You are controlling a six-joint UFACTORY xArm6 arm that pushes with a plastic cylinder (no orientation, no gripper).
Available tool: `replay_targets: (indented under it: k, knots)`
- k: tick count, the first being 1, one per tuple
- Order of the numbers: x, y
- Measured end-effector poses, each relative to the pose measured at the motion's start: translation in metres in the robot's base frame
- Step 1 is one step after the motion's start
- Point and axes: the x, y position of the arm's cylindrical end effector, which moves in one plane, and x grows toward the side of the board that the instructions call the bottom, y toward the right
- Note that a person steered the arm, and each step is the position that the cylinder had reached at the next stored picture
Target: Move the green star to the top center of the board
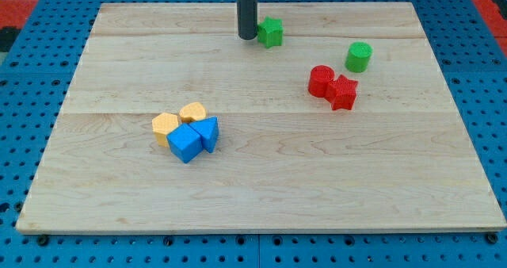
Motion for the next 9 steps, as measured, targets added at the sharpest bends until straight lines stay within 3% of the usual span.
replay_targets:
  k: [1, 2, 3, 4, 8, 9]
  knots:
    - [0.045, 0.019]
    - [0.046, 0.072]
    - [0.015, 0.074]
    - [-0.021, 0.015]
    - [-0.011, -0.011]
    - [-0.016, 0.030]
